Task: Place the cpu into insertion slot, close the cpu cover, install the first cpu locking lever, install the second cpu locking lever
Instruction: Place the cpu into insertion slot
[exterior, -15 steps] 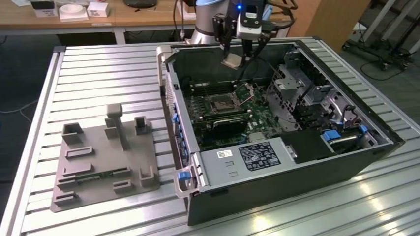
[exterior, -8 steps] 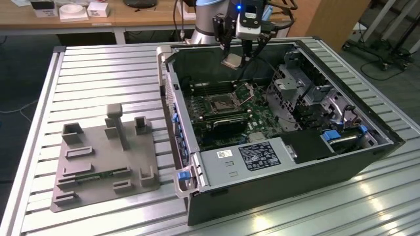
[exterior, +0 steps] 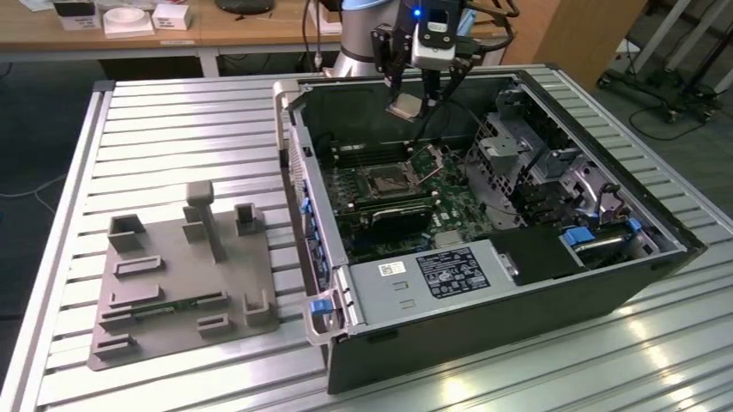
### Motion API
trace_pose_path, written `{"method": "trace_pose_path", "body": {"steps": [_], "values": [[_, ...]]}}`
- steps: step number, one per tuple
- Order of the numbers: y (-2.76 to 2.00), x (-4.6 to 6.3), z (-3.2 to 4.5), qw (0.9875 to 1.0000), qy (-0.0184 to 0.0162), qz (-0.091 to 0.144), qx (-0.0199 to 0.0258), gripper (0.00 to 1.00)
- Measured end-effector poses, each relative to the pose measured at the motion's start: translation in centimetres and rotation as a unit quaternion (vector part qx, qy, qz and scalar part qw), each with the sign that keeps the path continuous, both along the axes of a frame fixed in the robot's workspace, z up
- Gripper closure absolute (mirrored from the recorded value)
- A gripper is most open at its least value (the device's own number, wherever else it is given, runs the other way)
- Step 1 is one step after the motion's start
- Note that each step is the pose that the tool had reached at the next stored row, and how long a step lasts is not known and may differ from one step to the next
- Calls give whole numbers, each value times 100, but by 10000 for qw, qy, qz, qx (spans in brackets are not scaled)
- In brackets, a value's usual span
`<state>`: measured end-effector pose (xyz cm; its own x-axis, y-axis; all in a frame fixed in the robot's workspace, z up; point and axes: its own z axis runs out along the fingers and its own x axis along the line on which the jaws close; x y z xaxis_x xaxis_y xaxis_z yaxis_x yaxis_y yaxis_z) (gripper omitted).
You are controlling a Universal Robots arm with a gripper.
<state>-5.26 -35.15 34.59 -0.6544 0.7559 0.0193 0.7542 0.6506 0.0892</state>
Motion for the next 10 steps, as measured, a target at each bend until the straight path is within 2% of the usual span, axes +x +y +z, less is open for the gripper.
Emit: {"method": "trace_pose_path", "body": {"steps": [5,10], "values": [[0,-5,-6,9999,0,-160,0,46],[0,-21,-15,9990,0,-450,0,46]]}}
